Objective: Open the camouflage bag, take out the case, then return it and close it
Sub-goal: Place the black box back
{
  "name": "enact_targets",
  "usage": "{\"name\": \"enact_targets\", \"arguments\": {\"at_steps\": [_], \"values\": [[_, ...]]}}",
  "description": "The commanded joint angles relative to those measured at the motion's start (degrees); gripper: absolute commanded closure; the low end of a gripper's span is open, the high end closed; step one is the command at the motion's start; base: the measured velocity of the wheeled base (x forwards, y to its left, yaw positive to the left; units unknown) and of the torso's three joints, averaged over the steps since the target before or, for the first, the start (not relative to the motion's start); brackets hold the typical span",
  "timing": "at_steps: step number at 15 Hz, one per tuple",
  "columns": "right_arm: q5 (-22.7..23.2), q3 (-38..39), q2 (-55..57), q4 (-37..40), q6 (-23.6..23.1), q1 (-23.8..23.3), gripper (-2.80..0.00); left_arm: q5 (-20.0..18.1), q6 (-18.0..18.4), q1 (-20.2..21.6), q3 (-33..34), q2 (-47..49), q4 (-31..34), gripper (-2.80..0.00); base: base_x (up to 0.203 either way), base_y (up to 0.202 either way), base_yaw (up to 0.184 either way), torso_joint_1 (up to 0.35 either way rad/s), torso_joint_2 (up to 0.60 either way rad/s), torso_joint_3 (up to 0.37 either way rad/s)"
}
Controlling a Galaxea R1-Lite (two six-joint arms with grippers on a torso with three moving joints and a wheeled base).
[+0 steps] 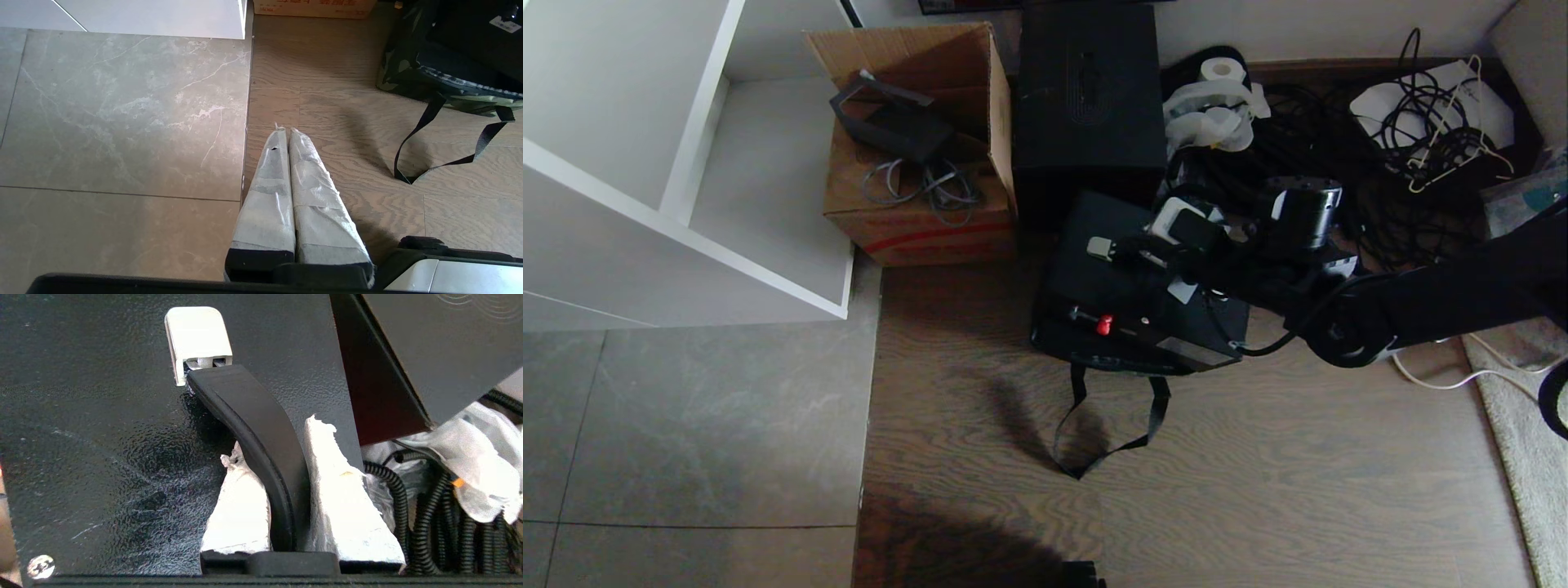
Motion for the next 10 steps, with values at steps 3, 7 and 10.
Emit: {"name": "enact_targets", "arguments": {"at_steps": [3,7,10], "values": [[0.7,0.0,-0.4,0.5,-0.3,-0.3,0.0,0.0,0.0,0.0,0.5,-0.1,0.0,0.0,0.0,0.0,0.0,0.0,0.0,0.0],[1.9,0.4,-0.7,0.6,-0.5,-0.4,0.0,0.0,0.0,0.0,0.5,-0.1,-0.1,0.0,0.0,0.0,0.0,0.0,0.0,0.0],[1.8,0.7,-0.3,0.6,-0.6,-0.4,0.0,0.0,0.0,0.0,0.5,-0.1,-0.1,0.0,0.0,0.0,0.0,0.0,0.0,0.0]]}}
